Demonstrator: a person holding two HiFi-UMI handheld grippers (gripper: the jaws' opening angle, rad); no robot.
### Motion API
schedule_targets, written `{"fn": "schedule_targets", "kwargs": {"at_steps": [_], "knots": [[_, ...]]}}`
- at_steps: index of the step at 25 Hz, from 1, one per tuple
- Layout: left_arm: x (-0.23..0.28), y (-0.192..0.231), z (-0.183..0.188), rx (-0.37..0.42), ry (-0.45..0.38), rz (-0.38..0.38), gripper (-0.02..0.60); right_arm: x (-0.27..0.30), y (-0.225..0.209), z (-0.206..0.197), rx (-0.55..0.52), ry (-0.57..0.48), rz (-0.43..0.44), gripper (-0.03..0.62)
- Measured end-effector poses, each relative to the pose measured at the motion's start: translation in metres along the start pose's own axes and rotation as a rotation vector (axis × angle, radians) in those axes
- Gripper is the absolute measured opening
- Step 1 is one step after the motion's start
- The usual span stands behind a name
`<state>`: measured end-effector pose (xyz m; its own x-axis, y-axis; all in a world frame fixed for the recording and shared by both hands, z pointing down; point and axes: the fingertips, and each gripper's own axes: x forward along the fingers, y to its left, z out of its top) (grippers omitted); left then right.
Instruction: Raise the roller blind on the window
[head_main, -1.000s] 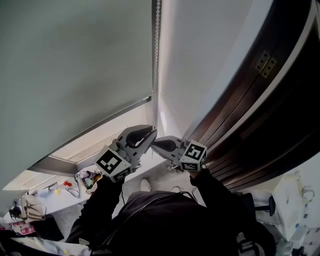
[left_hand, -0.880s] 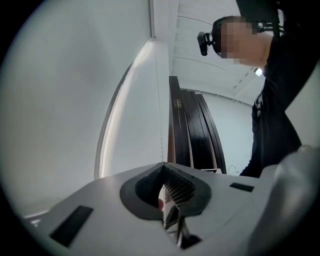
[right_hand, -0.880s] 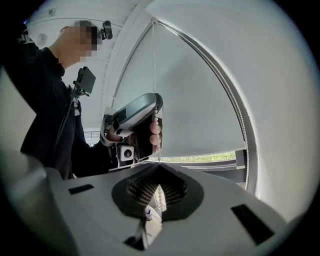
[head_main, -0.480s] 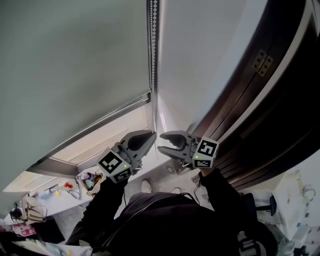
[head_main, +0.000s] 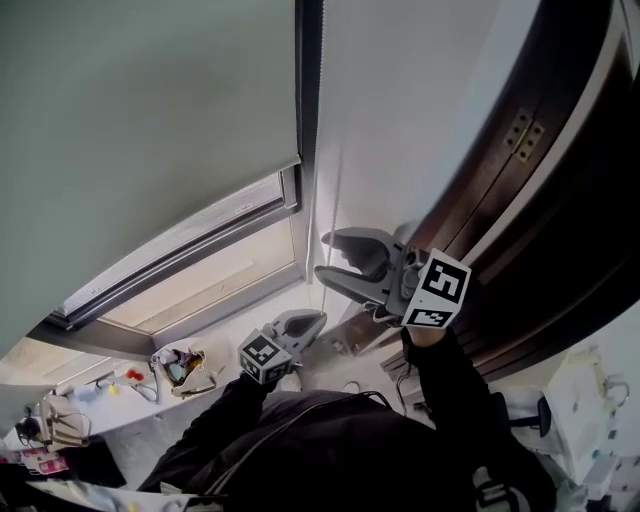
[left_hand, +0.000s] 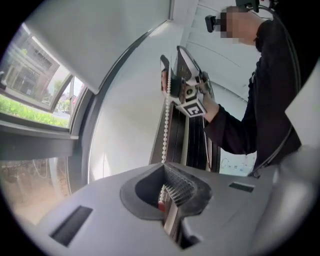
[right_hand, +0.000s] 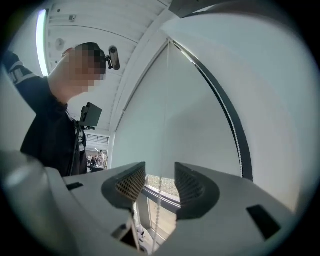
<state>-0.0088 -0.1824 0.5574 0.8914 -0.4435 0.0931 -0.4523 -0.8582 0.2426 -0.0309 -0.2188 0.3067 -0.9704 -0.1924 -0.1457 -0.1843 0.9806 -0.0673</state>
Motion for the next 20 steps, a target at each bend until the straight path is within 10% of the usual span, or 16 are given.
{"fn": "schedule_targets", "kwargs": {"at_steps": [4, 20], "knots": [[-0.009, 0.002, -0.028, -0.031, -0.002, 0.029, 0.006, 0.001, 0.002, 0.013, -0.016, -0.028, -0.01, 0.031], [-0.03, 0.035, 0.017, -0.017, -0.05, 0.126, 0.064, 0.009, -0.008, 0.015, -0.055, -0.03, -0.019, 0.006]]}}
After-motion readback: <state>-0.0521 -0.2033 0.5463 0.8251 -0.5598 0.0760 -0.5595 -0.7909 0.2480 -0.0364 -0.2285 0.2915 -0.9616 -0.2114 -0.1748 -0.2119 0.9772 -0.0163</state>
